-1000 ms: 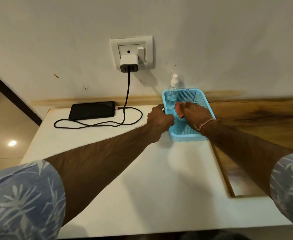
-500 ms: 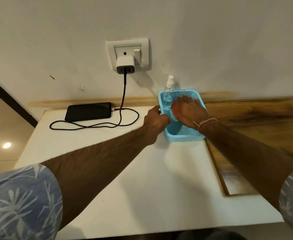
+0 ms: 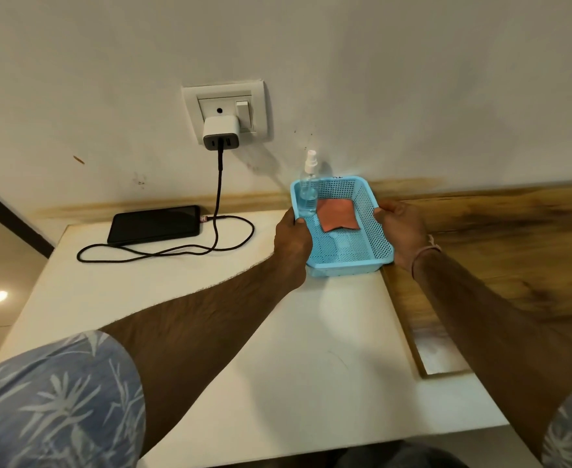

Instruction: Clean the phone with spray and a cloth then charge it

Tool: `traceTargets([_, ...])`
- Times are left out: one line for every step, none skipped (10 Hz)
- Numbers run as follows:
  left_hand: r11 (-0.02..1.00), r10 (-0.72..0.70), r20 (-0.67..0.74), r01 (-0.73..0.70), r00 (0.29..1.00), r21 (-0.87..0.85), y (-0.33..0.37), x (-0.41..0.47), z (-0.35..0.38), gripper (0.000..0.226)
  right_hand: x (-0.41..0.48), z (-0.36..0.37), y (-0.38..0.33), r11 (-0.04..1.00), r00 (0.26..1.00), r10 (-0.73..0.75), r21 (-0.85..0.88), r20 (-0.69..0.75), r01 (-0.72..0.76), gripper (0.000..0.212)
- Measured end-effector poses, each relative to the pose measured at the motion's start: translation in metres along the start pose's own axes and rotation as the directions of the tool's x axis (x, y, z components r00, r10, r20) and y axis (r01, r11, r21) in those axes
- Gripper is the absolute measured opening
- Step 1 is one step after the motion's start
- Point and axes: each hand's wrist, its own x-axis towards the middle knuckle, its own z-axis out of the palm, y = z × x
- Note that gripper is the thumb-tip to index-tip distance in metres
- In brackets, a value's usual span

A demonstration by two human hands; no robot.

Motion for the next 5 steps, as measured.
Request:
traceTargets([1.000, 0.002, -0.001, -0.002, 1.000, -0.005, 0.001, -0.001, 0.000, 0.035, 0.000, 0.002, 0.000, 1.000, 1.000, -0.021, -0.015, -0.014, 0.020, 0.021])
traceTargets([1.000, 0.021, 0.046, -0.021, 0.999, 0.011, 0.007, -0.007, -0.003, 0.034, -0.006, 0.001, -0.005, 0.996, 0.998, -0.058, -0.062, -0.001, 0.058, 0.023])
traceTargets([0.991, 0.056, 0.091, -0.066, 0.994, 0.116, 0.010, -0.013, -0.011, 0.026, -0.011, -0.004, -0.012, 0.971, 0.992, -0.127, -0.200, 0.011, 0.127, 0.026])
traceTargets([0.933, 0.202, 0.136, -0.233, 0.970, 0.274, 0.015, -0.035, -0.027, 0.036, -0.033, -0.003, -0.020, 0.786, 0.940, -0.341, -0.545, 0.011, 0.291, 0.033])
traceTargets([0.851, 0.336, 0.162, -0.373, 0.928, 0.371, 0.020, -0.053, -0.041, 0.049, -0.055, 0.003, -0.022, 0.564, 0.855, -0.509, -0.710, 0.104, 0.422, 0.037])
